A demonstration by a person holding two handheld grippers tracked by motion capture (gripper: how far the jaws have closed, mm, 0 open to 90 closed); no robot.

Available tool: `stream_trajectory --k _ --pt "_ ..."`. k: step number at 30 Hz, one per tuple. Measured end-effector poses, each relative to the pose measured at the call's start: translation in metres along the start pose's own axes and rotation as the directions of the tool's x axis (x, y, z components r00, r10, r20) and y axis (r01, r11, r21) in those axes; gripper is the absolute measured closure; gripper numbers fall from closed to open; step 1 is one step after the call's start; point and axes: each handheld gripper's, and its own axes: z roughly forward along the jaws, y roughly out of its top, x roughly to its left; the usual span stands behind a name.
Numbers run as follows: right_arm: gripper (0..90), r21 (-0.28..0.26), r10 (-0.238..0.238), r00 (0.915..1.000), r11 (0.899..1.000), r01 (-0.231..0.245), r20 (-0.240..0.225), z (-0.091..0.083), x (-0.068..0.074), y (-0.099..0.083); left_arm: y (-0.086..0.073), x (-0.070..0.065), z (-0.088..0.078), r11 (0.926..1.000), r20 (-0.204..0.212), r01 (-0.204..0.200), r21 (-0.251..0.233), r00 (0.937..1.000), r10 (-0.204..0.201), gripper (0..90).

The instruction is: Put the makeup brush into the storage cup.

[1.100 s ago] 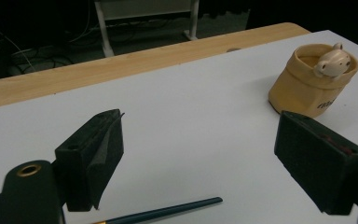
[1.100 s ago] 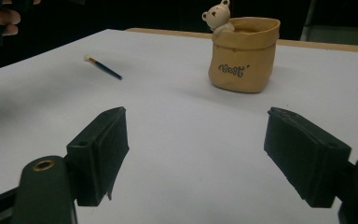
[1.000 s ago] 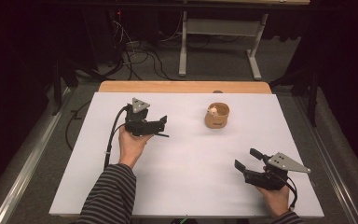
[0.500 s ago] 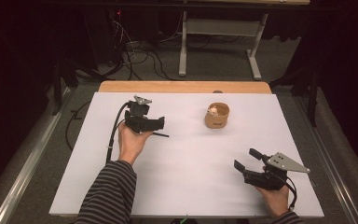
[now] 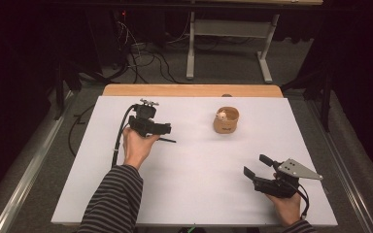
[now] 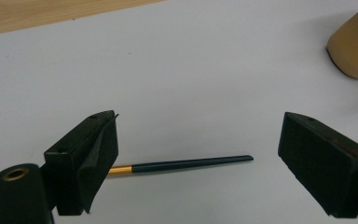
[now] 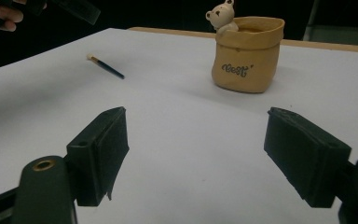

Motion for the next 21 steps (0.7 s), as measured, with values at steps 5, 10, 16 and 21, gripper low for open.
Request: stream_trajectory --k 5,10,16,21 --pt "23.3 0.001 -0.001 1.0000 1.000 0.001 -0.005 0.000 0.000 0.000 0.000 0.001 0.004 0.9993 0.005 0.013 0.035 0.9999 -0.014 11.8" --pt "23.4 0.001 -0.002 1.0000 1.000 0.002 -0.004 0.000 0.001 0.000 0.000 0.000 0.006 0.9984 -0.012 0.028 0.050 0.9995 -0.028 9.6" --pt "23.3 0.005 -0.009 0.9999 1.000 0.009 -0.004 0.002 0.001 0.000 0.001 0.000 0.012 0.9949 -0.013 0.056 0.083 0.9984 -0.055 7.5" --pt "23.3 0.010 -0.009 0.9999 1.000 0.009 -0.005 0.002 0.002 0.000 0.001 0.001 0.015 0.9917 -0.027 0.055 0.116 0.9983 -0.052 6.3"
